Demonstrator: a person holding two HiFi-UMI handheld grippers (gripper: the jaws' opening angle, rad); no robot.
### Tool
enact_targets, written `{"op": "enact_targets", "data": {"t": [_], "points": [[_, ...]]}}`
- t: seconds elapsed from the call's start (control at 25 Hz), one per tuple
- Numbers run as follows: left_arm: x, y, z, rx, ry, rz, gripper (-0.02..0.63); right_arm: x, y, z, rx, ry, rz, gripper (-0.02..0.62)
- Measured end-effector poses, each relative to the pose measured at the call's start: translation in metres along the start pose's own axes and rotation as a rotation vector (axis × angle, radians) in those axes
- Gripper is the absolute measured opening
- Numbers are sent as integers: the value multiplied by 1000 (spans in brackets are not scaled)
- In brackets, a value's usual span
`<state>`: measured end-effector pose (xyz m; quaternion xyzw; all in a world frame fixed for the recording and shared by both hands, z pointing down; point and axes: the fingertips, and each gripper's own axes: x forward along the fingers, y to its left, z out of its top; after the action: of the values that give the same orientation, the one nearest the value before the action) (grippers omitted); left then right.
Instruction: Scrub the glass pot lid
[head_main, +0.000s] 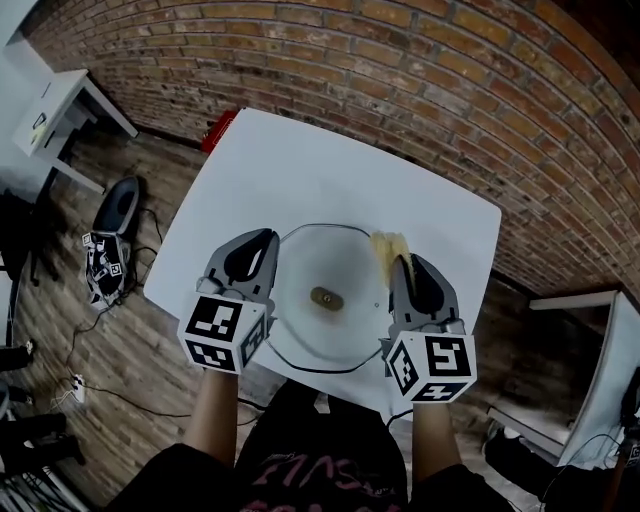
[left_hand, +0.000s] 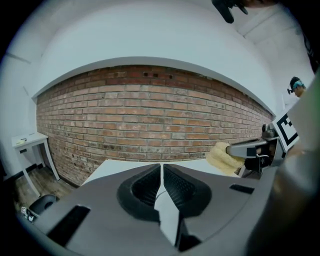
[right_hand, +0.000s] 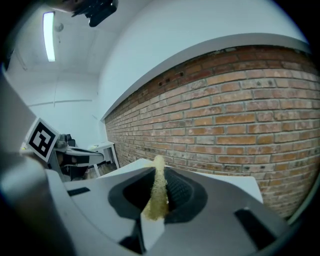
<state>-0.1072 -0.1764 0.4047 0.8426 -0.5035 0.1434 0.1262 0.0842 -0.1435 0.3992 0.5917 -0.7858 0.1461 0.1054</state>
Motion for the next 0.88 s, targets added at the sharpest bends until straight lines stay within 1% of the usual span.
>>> {"op": "enact_targets", "data": {"t": [0.24,0.52,0.68,0.88], "points": [[1,4,-22,-29,22,10,23,3,2,-25,20,40,5,57],[2,6,-64,-72,88,11,23,8,8,-58,35,93,21,57],[3,6,-72,-84,98,8,23,11,8,-66,35,109,26,57],[3,9,-77,-110,113,-10,23,14,10,-64,26,111,32,57]]}}
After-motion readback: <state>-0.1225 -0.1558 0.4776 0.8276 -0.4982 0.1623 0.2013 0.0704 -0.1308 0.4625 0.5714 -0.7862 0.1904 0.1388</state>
